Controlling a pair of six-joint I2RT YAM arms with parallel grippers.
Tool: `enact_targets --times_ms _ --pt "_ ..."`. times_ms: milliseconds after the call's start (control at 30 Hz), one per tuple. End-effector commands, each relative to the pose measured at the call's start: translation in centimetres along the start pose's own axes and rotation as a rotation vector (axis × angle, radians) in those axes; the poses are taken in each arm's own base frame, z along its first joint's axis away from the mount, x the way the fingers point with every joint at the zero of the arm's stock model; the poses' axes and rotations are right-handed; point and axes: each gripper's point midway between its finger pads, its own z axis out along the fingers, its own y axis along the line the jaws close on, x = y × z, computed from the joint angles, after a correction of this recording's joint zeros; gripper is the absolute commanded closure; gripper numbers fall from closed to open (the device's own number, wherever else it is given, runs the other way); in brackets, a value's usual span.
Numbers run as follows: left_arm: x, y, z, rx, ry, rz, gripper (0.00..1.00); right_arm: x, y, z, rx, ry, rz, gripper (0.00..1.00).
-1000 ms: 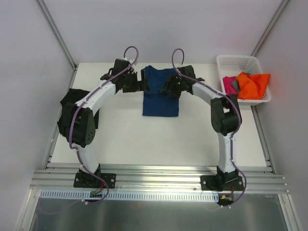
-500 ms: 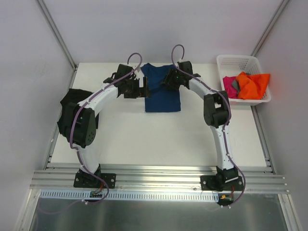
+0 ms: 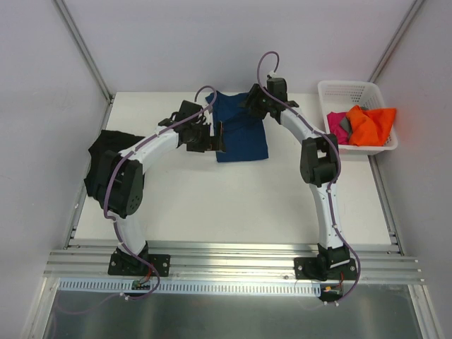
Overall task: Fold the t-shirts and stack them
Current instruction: Fold the tshirt
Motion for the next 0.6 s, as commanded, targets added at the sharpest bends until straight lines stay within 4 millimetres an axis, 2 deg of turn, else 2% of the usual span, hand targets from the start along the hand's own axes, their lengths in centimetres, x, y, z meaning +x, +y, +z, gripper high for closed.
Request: enact_targets --times_ms 0,100,133,167,200,233,300,333,367,567 --pt "-1.8 -1.2 -2.0 0.004 -0.073 0.05 0.01 -4.1 4.6 -2.6 -0.071 -0.113 -0.044 0.36" --pt "-2.2 -1.2 -2.4 -0.006 -0.087 0.06 0.01 -4.1 5.0 -3.6 -0.078 -0.11 -0.076 0.35" --pt "-2.2 -1.2 -2.5 -0.007 -0.089 0.059 0.01 -4.8 5.9 -4.7 -0.089 -0.124 -0.09 0.36" --pt "-2.3 -1.3 -2.6 -0.005 -0.092 0.055 0.01 -4.7 6.0 -5.2 -0.085 -0.12 -0.099 0.35" --pt "-2.4 -1.4 -2.8 -0.005 -0.096 0.052 0.01 -4.0 5.6 -5.7 -0.071 -0.094 -0.093 0.35" --pt "-2.7 -1.6 -3.0 -0.002 -0.105 0.054 0.01 -4.0 6.2 -6.6 -0.08 -0.087 -0.096 0.35" --pt "-3.1 -1.7 -3.2 0.001 -0.115 0.051 0.01 -3.1 6.2 -7.4 -0.077 -0.054 -0.091 0.34" --pt "-3.3 -1.8 -3.4 0.0 -0.122 0.053 0.01 -1.9 5.3 -7.4 -0.059 -0.026 -0.081 0.34" --pt "-3.6 -1.9 -3.5 0.0 -0.13 0.055 0.01 -1.8 5.5 -7.7 -0.063 -0.024 -0.08 0.34" --pt "-4.5 -1.3 -3.8 -0.02 -0.154 0.046 0.01 1.5 3.3 -6.3 -0.031 0.078 -0.038 0.34"
